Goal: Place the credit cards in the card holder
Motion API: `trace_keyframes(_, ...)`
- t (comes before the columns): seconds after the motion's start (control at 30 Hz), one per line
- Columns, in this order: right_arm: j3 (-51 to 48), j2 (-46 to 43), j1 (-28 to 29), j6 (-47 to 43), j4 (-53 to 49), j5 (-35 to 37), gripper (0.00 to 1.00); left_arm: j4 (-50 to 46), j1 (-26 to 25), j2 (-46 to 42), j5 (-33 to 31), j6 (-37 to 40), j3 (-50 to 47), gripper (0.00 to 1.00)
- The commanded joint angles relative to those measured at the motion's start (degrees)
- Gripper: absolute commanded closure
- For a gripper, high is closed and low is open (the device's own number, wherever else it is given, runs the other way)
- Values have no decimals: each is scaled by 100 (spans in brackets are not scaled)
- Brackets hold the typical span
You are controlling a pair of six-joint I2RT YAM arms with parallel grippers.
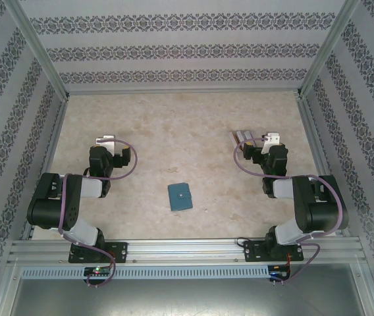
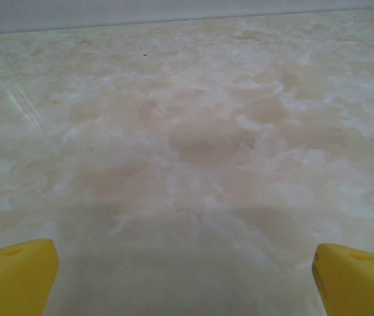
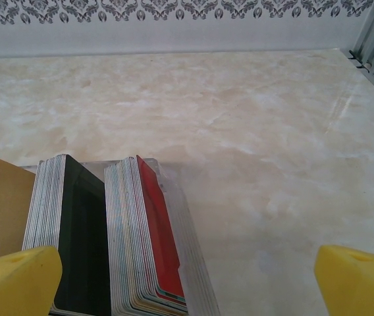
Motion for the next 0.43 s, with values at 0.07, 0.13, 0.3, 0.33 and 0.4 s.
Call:
trace_keyframes(0.07, 130, -47, 83, -112, -55, 97, 2, -32, 56, 9, 116, -91, 64, 0)
trace_keyframes(0.13, 131, -47, 78, -102, -55, 89, 2, -26, 56, 5, 115, -95, 64, 0)
trace_keyframes(0.3, 114, -51, 74, -109, -38, 87, 2, -26, 56, 6, 117, -89, 61, 0)
trace_keyframes(0.33, 93, -49, 74, -114, -17, 89, 2, -27, 60, 9, 114, -91, 57, 0)
trace_keyframes(0.4, 29, -81, 104, -165, 81, 49, 2, -34, 57, 5, 116, -90, 65, 0)
